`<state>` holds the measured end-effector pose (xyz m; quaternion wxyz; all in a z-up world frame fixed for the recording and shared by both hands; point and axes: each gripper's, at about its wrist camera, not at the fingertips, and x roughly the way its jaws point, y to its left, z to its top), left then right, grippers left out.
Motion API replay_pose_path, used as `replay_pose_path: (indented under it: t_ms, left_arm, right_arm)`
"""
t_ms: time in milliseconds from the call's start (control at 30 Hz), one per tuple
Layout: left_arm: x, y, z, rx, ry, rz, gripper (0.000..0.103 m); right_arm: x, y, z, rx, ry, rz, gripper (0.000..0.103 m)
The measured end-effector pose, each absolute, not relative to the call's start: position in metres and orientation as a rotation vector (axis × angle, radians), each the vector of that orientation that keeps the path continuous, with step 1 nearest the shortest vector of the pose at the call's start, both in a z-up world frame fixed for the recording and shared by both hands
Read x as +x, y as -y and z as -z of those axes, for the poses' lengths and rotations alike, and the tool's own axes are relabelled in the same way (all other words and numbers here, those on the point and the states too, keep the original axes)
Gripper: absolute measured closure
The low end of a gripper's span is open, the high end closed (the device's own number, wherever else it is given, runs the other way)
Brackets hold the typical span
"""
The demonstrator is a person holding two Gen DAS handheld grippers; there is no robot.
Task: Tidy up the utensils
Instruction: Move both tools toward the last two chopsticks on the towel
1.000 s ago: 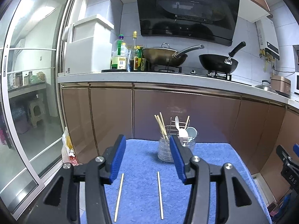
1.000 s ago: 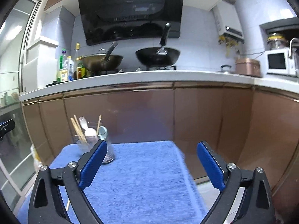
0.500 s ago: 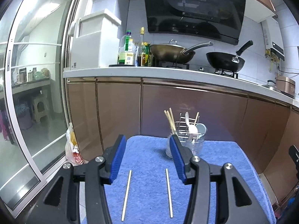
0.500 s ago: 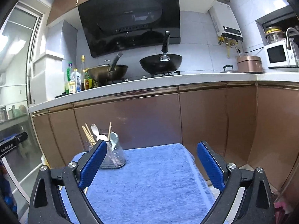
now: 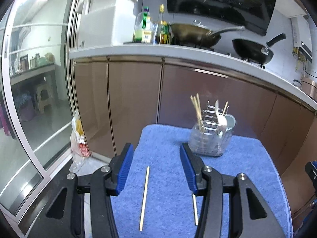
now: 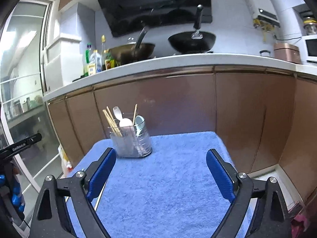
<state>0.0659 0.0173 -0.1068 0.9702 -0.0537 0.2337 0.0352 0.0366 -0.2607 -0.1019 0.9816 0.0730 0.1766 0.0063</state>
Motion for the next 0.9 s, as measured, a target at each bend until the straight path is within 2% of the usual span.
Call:
replay_pose_path:
  t_ms: [400, 567, 700, 900]
  left_arm:
    - [0.106, -0.067, 0.139, -0.189, -0.636, -0.090, 0.056]
    - [0.145, -0.069, 0.166, -0.221, -0.792, -0.004, 0.056]
    - [0.185, -0.069, 0.192, -0.218, -0.949, 0.025, 0.057]
    - [0.229, -0.067, 0.223, -0.253, -1.115, 0.097, 0.057]
  right_arm:
    - [0.081, 0.223, 0.117, 0.098, -0.505, -0.123, 0.024]
    - [0.109, 0.201, 0.124, 0.085, -0.580, -0.195, 0.035]
    - [0.147, 0.174, 0.136, 0.045, -0.720, -0.263, 0.036]
    - [0.206, 0.135, 0.170, 0.069, -0.951, -0.385, 0.053]
